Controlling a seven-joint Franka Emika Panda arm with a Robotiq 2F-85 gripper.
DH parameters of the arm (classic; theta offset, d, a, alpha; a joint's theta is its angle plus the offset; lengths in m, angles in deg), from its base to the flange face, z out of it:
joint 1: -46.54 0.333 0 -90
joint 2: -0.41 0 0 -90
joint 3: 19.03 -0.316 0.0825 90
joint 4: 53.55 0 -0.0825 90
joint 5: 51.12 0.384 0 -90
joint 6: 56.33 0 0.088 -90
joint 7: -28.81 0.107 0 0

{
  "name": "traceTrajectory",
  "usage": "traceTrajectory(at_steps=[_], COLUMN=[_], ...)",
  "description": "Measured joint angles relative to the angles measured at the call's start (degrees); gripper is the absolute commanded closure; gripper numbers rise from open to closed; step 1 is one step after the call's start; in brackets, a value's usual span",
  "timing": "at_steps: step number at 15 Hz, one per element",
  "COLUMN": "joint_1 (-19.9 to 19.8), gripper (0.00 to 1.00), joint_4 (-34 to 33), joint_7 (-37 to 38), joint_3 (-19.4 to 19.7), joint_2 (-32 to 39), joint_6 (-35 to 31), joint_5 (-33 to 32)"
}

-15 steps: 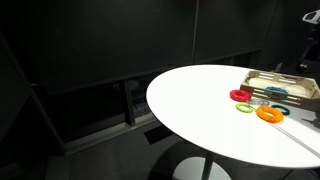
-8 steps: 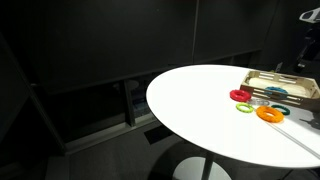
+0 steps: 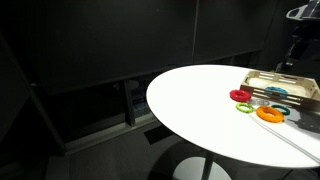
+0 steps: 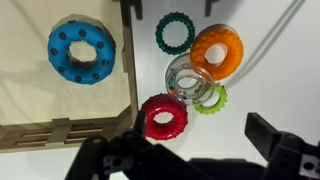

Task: Put the clear ring on the tray

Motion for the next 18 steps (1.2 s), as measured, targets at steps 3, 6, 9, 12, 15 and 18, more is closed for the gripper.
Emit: traceTrajectory(at_steps=[3, 6, 9, 12, 15, 18], joint_1=[0.27, 0.77, 0.99, 0.99, 0.99, 0.98], gripper=[0.00, 0.00, 0.00, 0.00, 0.00, 0.00], joint_4=[-0.99, -1.48, -1.66, -1.68, -1.72, -1.91], joint_7=[2.08, 3.86, 4.89, 5.17, 5.34, 5.68], joint_3=[-2.70, -5.00, -6.53, -7.21, -7.68, -8.30], joint_2=[2.35, 5.27, 8.57, 11.57, 14.22, 16.34], joint_6=[-0.52, -1.66, -3.24, -4.99, -7.06, -8.27], joint_5=[-0.71, -1.89, -3.29, -4.64, -5.70, -6.12])
